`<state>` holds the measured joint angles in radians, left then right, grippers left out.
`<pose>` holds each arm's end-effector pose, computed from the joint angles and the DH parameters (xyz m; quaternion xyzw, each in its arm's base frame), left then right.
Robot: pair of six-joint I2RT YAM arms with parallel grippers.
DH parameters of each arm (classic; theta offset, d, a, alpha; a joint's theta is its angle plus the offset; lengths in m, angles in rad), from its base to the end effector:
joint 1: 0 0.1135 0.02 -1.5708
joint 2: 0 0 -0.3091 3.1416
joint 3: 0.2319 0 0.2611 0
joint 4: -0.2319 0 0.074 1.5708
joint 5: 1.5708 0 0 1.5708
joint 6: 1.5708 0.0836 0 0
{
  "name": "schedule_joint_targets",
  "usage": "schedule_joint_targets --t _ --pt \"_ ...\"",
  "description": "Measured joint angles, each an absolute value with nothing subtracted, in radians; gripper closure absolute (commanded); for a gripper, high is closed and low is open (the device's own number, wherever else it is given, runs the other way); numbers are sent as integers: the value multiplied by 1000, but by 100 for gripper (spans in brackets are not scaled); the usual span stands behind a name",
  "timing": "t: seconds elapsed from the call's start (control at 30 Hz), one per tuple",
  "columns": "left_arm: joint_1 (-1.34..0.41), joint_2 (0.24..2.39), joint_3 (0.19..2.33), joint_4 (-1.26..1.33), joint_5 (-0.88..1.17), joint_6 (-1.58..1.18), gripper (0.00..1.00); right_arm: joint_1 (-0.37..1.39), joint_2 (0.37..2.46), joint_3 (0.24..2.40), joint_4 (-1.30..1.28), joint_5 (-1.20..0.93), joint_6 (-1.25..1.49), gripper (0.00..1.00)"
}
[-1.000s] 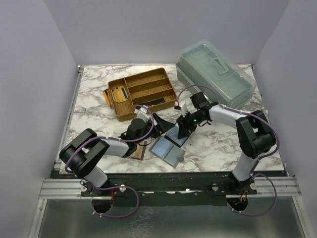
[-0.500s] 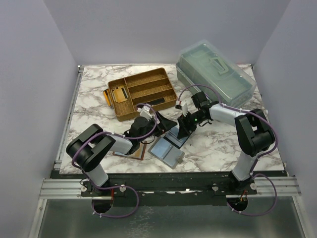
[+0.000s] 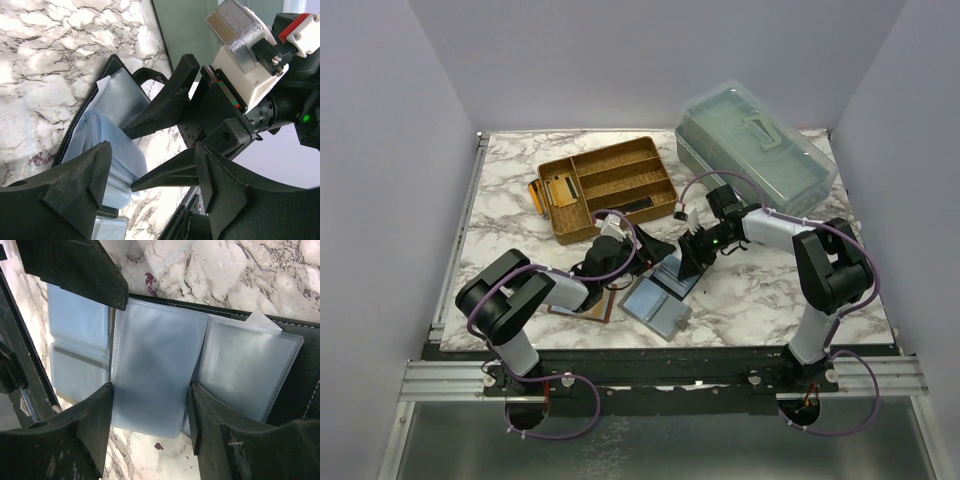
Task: Take the credit cards out of the card holder
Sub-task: Pick up the card holder from the center of the board.
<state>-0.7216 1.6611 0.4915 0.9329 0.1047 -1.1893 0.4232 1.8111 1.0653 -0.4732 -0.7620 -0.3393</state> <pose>0.2608 -0.2411 0.1740 -0.1503 0.7707 -0.5282 0.3231 0.3112 0.2035 0.1591 -0.4005 0.8241 0.3726 0.1470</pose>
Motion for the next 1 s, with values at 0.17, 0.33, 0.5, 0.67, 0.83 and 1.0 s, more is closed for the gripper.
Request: schedule_joint_targets --t 0.17,0.33,0.5,0.67,0.83,1.0 --pt "-722 1654 492 907 78 -1188 26 423 1820 1073 -477 -769 -339 58" --pt "-722 1651 492 878 51 -1187 26 423 1820 1073 -477 -772 -339 58" --pt "-722 1651 492 870 47 -1185 26 423 1820 1074 -478 -772 -339 58" --pt "-722 1651 492 865 47 -1185 26 423 1821 1074 -478 -772 -340 58" --pt "-722 1651 500 862 49 -1185 27 423 1821 1074 -478 -772 -340 58" --pt "-722 1656 523 856 66 -1185 28 423 1822 1074 -479 -772 -340 58"
